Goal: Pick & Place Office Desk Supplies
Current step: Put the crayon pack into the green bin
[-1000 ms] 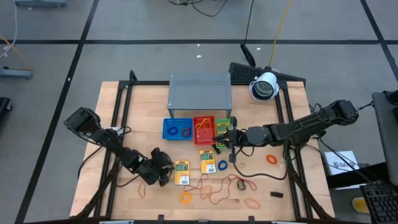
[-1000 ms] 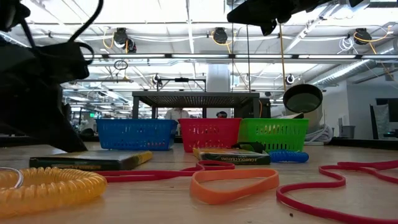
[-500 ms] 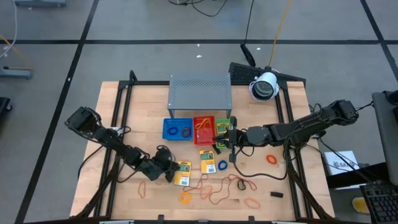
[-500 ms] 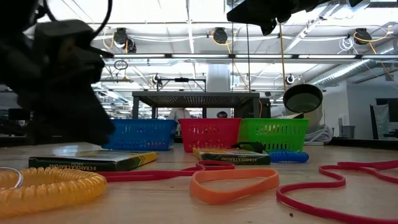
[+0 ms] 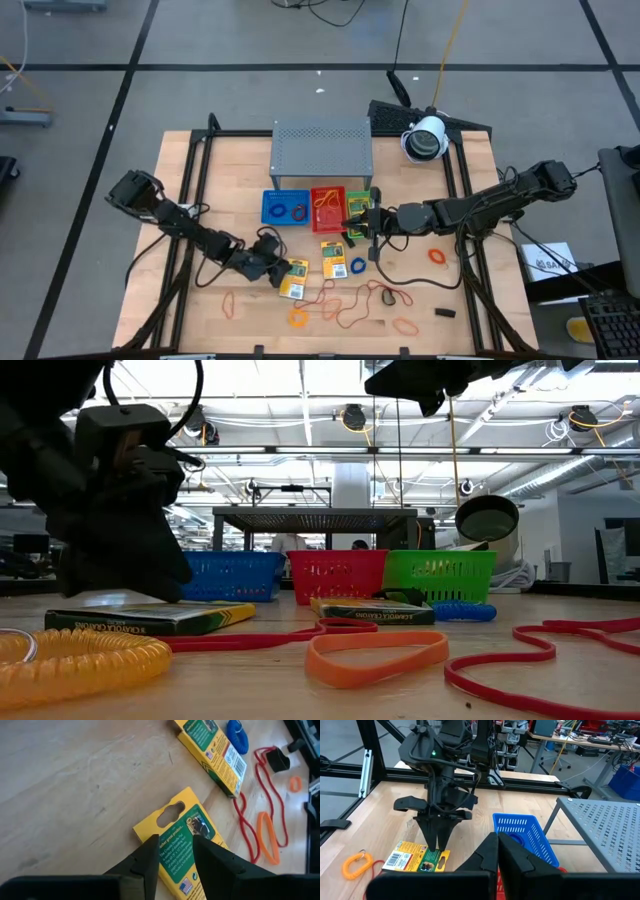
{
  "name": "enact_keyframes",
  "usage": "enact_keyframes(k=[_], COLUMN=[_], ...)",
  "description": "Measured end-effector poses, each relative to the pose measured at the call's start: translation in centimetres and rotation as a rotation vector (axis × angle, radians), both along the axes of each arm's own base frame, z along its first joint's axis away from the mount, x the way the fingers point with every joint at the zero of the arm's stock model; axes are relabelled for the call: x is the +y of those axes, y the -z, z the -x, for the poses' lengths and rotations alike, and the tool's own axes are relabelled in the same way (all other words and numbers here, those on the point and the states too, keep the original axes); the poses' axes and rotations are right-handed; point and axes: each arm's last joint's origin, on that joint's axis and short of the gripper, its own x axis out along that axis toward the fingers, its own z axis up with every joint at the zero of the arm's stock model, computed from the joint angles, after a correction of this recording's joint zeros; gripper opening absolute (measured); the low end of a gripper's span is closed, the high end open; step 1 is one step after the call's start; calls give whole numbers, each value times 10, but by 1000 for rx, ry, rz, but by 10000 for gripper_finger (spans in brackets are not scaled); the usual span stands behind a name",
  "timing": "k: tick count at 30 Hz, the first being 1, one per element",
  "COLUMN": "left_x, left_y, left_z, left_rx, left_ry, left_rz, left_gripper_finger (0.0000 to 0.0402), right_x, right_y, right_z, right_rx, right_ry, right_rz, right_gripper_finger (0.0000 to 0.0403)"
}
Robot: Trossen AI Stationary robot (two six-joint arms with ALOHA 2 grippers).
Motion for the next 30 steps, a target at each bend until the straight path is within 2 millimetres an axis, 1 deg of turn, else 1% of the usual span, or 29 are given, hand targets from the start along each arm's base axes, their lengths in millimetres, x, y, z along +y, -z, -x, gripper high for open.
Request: enact_keyframes(k=[5, 14, 22, 26, 30], left_x=[1, 0, -1, 4, 11], left_y=[0, -1, -6, -5, -1], left_z=[0, -1, -5, -6, -6], left_rx=[-1, -12, -79, -65, -10], left_ry=[69, 115, 147, 146, 108], left_rz=[-85, -139, -167, -192, -189], left_gripper_finger=[127, 127, 127, 127, 127], right_x=[0, 0, 0, 0, 0], right_y=[0, 0, 0, 0, 0], right_z=[0, 0, 0, 0, 0], right_rx=[0, 0, 2, 2, 2], right_ry=[0, -1, -2, -2, -2], right_rz=[1, 1, 6, 6, 6], right_gripper_finger=[0, 0, 0, 0, 0])
